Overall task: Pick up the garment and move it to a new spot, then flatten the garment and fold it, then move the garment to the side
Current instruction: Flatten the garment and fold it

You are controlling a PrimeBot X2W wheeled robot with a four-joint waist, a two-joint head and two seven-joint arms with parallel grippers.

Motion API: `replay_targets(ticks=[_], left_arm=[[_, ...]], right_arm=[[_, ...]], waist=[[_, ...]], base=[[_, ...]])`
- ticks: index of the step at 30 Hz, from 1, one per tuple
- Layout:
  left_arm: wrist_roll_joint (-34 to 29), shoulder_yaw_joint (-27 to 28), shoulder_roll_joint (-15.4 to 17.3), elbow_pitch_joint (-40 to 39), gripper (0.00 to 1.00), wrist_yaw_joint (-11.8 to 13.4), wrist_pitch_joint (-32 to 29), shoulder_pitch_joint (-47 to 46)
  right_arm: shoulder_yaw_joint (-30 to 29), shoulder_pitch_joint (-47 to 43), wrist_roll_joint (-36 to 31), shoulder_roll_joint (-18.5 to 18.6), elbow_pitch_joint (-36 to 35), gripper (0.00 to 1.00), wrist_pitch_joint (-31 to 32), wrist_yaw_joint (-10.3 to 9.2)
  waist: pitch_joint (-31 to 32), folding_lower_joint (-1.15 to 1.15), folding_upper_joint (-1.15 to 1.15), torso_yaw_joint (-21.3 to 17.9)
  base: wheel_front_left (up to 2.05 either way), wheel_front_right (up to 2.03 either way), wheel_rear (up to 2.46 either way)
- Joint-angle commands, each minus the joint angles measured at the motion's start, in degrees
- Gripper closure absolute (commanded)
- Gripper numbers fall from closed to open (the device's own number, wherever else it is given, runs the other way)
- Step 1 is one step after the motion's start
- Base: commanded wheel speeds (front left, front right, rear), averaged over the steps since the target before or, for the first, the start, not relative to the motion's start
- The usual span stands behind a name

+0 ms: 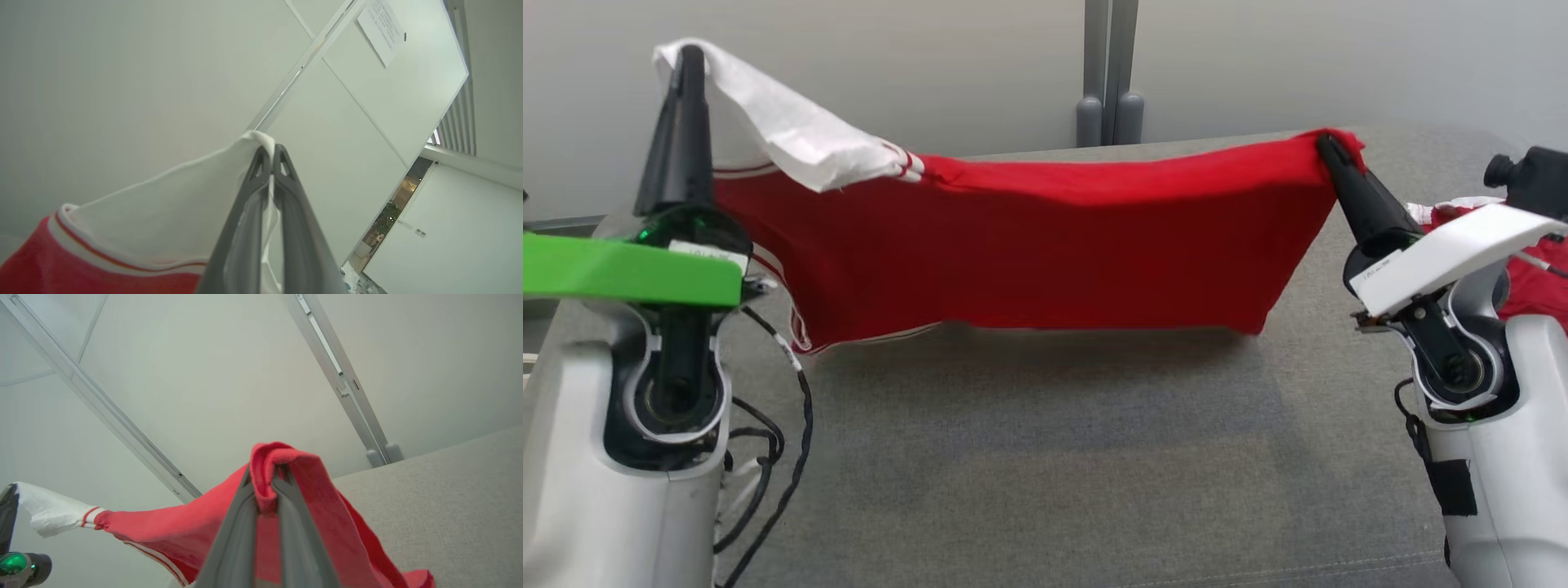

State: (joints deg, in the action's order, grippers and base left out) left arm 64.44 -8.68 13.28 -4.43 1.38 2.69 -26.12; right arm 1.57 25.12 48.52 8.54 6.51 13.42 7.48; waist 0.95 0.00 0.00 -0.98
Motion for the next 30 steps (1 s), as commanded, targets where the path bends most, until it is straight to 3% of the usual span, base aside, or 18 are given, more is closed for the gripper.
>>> replay_targets(ticks=[1,10,17,22,26,30], left_arm=[[0.12,0.45,0.71,-2.3,1.0,1.28,-0.98,-2.13],[-2.4,-0.61,3.72,-5.8,1.0,5.87,-6.76,-13.39],[-3.63,-2.14,4.22,4.73,1.0,8.84,-11.03,-25.04],[-5.79,-2.73,3.91,16.42,1.0,9.06,-10.83,-35.42],[-8.35,-2.74,4.27,24.93,1.0,8.05,-7.97,-45.01],[-11.76,-3.5,3.65,31.11,1.0,5.46,-2.33,-54.23]], right_arm=[[-0.91,1.09,-0.61,-0.61,-2.14,1.0,2.12,0.01],[-7.94,8.3,-3.59,-5.01,-8.95,1.0,15.39,0.01],[-10.2,20.26,-2.26,-5.59,0.67,1.0,20.85,0.02],[-7.97,34.26,-6.12,-5.6,14.61,1.0,16.84,0.01],[-5.48,47.36,-10.74,-5.59,26.78,1.0,8.27,0.02],[-4.39,58.32,-15.26,-5.55,36.93,1.0,-2.21,0.01]], waist=[[0.31,0.0,0.0,-0.65],[-1.38,0.0,0.0,-2.51],[-7.2,0.0,0.0,-3.41],[-12.4,0.0,0.0,-3.92],[-16.4,0.0,0.0,-4.28],[-20.59,0.0,0.0,-3.26]], base=[[0.0,0.0,0.0],[0.0,0.0,0.0],[0.0,0.0,0.0],[0.0,0.0,0.0],[0.0,0.0,0.0],[0.0,0.0,0.0]])
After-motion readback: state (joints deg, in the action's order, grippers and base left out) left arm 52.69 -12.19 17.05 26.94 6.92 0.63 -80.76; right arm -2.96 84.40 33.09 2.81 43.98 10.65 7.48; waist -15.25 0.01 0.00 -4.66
